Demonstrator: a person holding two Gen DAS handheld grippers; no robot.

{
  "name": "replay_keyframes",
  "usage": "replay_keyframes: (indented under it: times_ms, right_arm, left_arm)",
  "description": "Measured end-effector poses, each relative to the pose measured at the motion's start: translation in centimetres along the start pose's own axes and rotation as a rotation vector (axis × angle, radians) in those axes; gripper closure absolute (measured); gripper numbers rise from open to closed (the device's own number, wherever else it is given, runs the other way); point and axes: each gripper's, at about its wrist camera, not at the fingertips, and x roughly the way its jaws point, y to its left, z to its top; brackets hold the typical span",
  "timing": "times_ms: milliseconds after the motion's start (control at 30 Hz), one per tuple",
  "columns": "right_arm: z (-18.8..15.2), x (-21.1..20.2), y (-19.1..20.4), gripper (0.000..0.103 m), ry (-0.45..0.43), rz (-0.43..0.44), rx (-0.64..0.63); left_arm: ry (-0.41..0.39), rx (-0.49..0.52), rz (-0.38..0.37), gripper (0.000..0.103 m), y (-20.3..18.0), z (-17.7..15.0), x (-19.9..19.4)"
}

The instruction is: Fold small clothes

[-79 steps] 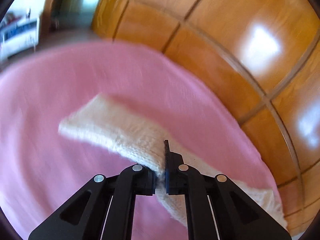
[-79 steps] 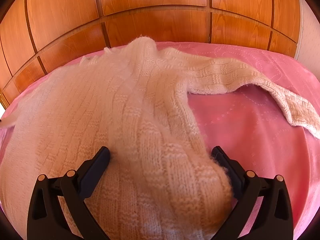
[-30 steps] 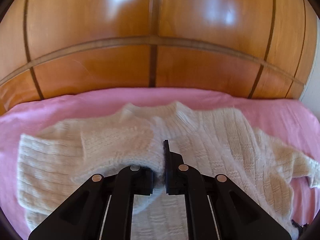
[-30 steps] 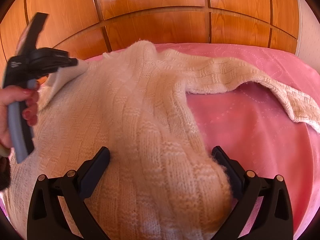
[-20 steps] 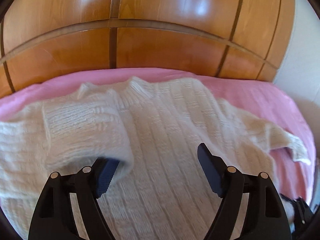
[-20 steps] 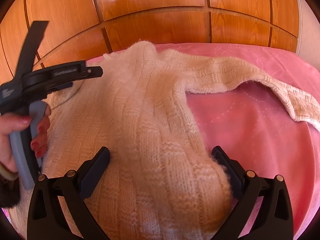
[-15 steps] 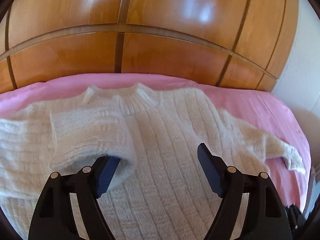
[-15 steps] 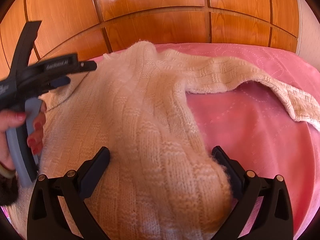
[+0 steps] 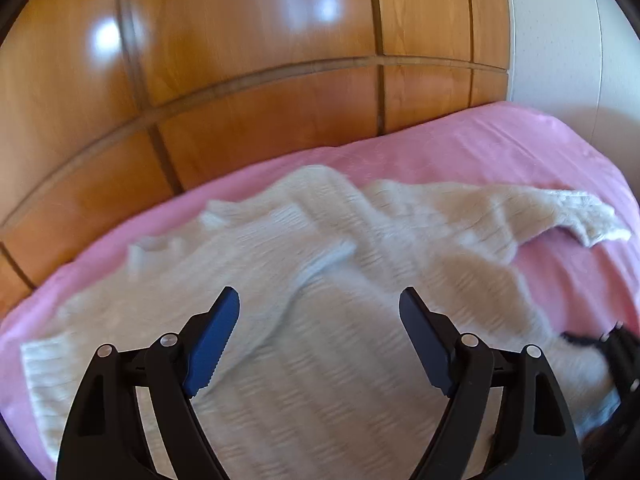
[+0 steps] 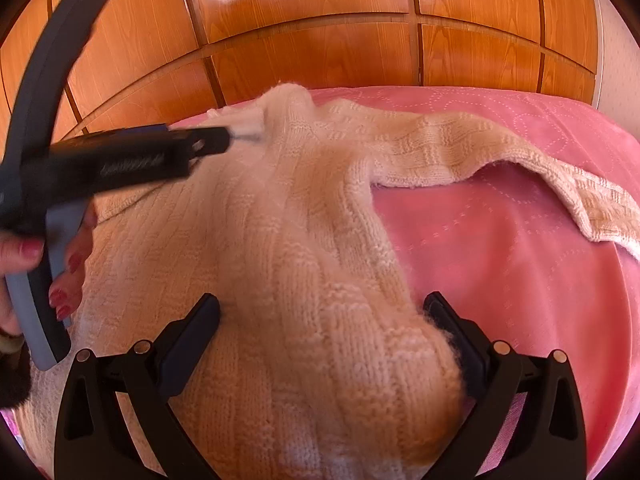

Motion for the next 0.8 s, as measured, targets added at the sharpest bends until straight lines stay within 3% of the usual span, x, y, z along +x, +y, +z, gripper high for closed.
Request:
replay_keyframes:
  times_ms: [67,133,267,333,400,467,533,600,733,800]
  right_arm:
    - [0.0,0.0,0.0,0.002,-0.002,0.003,0.003]
    - [0.0,0.0,0.0,0.002,-0.003,0.005,0.003]
    - [0.0,0.0,0.0,0.002,-0.004,0.005,0.003]
    - [0.0,0.0,0.0,0.002,-0.003,0.004,0.003]
    - [0.0,-0.1,-0.1,0.002,-0.003,0.010,0.009]
    - [0.1,-0.5,-0.7,0.002,-0.005,0.042,0.047]
    - [0.2,-1.1,-2.0,0.002,-0.005,0.107,0.115]
    - [0.4,-2.0,-4.7,0.002,-0.026,0.185,0.245]
    - [0.6,-3.1,-11.8,0.003,-0.076,0.199,0.516]
    - [0.6,-3.2,-15.8,0.025,-0.092,0.197,0.656]
  left_arm:
    - [0.000,-0.071,0.012,0.022,2.0,-0.8,-0.6]
    - [0.014,-0.203,0.044,0.022,5.6,-2.1,-1.2]
    - [0.084,-0.482,0.234,0.022,14.1,-5.5,-2.2]
    - [0.115,-0.610,0.270,0.022,17.5,-7.2,-2.8]
    - [0.111,-0.700,0.283,0.031,20.3,-9.3,-3.6]
    - [0.086,-0.690,0.251,0.034,21.2,-10.2,-4.3]
    - [0.099,-0.606,0.258,0.035,21.0,-10.5,-4.7]
    - [0.101,-0.579,0.234,0.035,21.2,-10.9,-4.9]
    - [0.088,-0.601,0.199,0.035,21.9,-11.3,-5.5]
    - [0.089,-0.592,0.204,0.035,21.5,-11.0,-5.2]
